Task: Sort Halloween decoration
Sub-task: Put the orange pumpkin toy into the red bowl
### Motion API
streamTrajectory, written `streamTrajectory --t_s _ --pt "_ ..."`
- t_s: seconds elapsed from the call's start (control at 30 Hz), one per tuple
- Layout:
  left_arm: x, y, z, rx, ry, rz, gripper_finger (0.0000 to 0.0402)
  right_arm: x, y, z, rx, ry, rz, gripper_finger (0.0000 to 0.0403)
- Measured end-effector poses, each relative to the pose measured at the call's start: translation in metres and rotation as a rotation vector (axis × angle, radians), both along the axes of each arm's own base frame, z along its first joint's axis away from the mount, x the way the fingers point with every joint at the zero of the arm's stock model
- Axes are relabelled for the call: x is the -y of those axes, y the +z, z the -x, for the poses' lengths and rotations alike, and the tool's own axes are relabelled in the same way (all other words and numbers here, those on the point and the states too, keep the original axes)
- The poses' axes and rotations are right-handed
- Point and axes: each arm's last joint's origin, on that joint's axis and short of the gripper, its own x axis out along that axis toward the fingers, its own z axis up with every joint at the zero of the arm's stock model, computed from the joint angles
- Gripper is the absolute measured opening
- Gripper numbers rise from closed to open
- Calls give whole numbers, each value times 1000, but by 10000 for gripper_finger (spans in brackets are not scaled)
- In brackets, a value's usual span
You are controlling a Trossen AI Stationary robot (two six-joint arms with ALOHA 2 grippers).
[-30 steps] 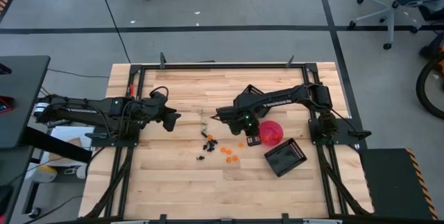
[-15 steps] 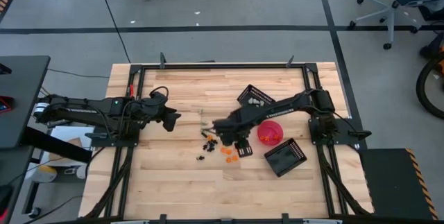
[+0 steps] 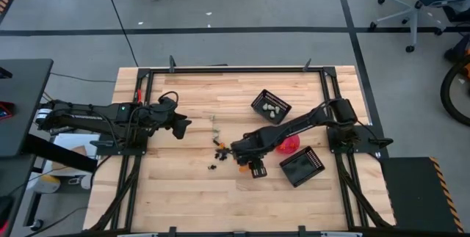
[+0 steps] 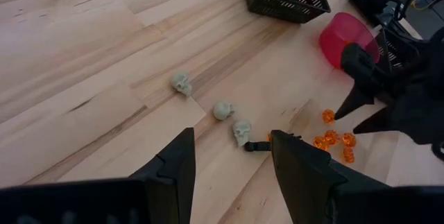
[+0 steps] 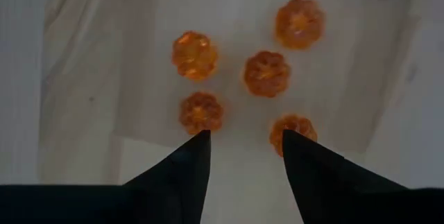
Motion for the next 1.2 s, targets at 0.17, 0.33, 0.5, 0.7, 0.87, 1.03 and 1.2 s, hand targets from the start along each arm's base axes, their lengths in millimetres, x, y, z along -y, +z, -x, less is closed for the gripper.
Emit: streamTrajectory --t_s 0.17,0.33,0.5,0.7,0.87,1.03,1.2 --pt "0 0 0 0 0 0 162 1 19 2 62 -18 6 183" --pt "0 0 0 0 0 0 162 4 32 8 135 -36 32 183" --pt "0 0 0 2 -3 14 162 6 16 26 282 -71 -10 182" --pt "0 0 0 3 -6 16 162 11 -5 44 329 -97 -13 183" --pt "0 0 0 3 -6 16 162 14 -12 46 351 -112 2 183" --pt "0 0 0 2 -6 16 162 16 -15 48 362 -117 28 183" --pt "0 0 0 2 -6 16 162 16 -21 49 394 -117 21 181"
